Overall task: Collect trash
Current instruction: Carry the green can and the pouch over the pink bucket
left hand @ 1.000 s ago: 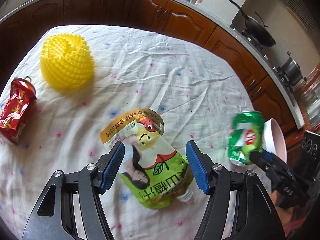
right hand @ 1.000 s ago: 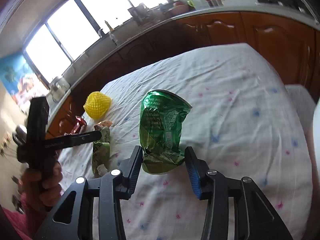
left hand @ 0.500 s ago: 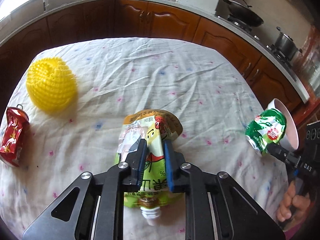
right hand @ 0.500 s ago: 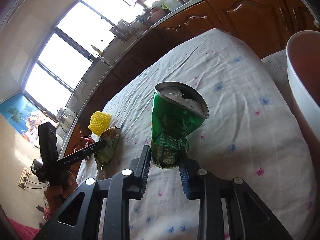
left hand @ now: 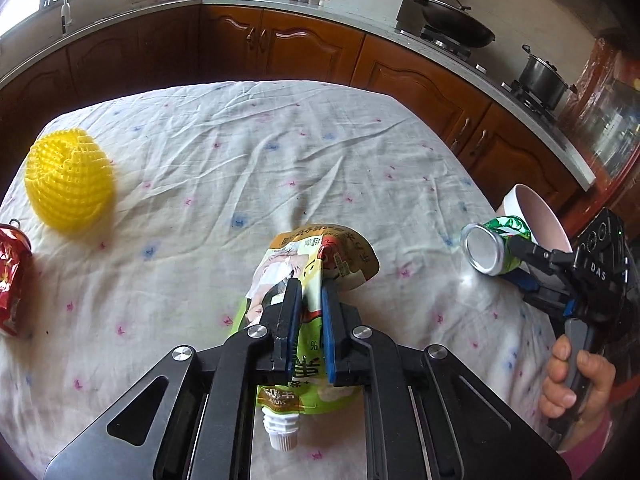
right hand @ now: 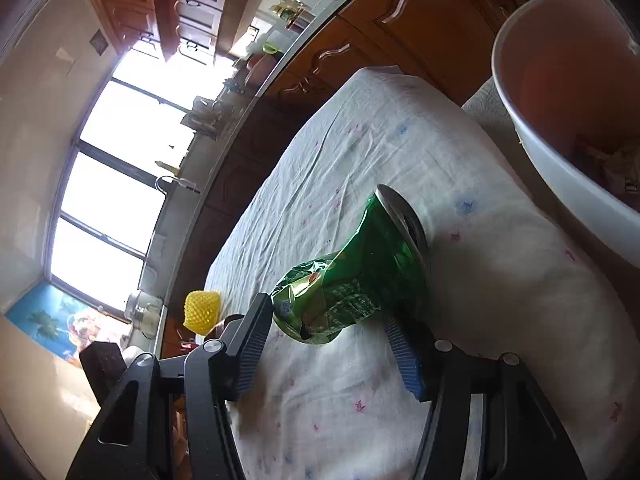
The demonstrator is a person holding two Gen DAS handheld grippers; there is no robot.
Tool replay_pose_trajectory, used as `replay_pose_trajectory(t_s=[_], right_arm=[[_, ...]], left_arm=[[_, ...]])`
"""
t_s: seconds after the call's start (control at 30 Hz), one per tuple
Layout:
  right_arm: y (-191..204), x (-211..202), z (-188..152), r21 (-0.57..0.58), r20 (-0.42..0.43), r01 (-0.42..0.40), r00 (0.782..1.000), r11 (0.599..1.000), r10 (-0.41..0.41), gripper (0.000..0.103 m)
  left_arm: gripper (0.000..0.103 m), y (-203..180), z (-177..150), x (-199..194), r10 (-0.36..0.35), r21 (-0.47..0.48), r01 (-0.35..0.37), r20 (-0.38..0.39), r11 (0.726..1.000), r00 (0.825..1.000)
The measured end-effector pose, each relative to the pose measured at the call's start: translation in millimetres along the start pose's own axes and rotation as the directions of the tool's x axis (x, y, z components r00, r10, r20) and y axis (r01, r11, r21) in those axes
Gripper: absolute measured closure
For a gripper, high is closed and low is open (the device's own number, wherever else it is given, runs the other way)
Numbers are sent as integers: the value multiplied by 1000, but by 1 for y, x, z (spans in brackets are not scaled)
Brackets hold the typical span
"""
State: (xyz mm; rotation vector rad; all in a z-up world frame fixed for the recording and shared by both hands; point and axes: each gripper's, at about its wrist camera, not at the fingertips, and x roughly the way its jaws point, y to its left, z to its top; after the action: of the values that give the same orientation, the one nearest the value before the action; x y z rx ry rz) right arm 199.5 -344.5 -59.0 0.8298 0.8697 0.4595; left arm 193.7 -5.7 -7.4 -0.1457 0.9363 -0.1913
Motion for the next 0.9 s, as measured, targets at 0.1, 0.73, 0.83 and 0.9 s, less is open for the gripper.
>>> replay_pose_trajectory(t_s=[0.1,0.73,0.83,0.9], right_arm=[[-6,-5,2,86,14,-28,1000,996,27,41],[21,-35,-13,-86,135,100,987,991,-88,76],[24,-50,-15,-115,162,119,982,986,-100,76],[23,-60,-15,-129,178,139,977,982,-115,76]], left_arm=[[95,-1,0,-1,-15,0,15,0,1000,1000],[100,-24,0,-15,-92,15,91,29,996,995],[100,-33,1,-17,-110,24,109,36,994,993],[100,-40,1,-19,-125,32,123,40,992,991]])
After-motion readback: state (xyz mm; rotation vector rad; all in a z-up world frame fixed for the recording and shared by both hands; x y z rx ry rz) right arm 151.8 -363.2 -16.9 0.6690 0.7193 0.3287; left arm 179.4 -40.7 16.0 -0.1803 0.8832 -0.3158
